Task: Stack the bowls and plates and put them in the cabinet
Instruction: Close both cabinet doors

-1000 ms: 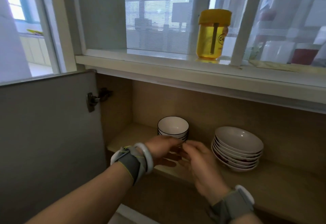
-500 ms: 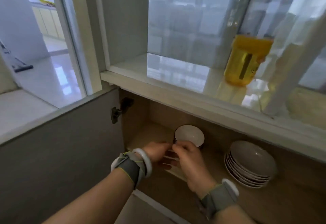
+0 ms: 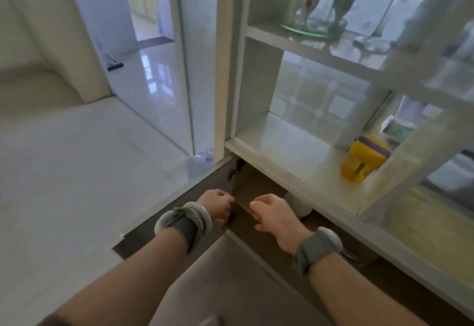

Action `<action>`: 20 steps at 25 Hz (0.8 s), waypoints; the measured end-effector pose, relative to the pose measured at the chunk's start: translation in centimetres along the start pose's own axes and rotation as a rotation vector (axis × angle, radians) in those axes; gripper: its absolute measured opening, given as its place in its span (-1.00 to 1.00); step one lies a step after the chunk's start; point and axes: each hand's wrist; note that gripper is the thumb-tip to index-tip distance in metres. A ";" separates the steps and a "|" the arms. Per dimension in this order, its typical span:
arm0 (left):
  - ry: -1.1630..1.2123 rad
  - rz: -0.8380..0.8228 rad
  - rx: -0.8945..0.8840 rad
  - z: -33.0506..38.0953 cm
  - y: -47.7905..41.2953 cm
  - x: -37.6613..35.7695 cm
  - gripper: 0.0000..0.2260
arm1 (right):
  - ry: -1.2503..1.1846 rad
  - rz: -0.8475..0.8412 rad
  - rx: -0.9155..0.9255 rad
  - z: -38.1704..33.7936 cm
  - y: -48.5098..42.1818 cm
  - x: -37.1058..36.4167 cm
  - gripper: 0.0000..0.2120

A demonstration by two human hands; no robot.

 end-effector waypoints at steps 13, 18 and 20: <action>-0.820 0.197 0.072 -8.1 2.8 11.6 -0.72 | 0.147 -0.134 -0.073 -1.9 5.7 -8.9 -0.74; -0.991 0.207 0.065 -8.8 1.3 12.6 -0.76 | 0.153 -0.092 -0.150 -1.0 5.8 -9.4 -0.73; -1.067 0.209 0.080 -9.2 0.6 12.5 -0.74 | 0.130 -0.075 -0.189 -0.2 6.1 -9.5 -0.72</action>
Point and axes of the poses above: each hand's wrist, its own y-axis away from the middle knuckle, its own x-axis out of the back of the hand, z = x × y, and after that the axes turned 1 degree about -x, right-handed
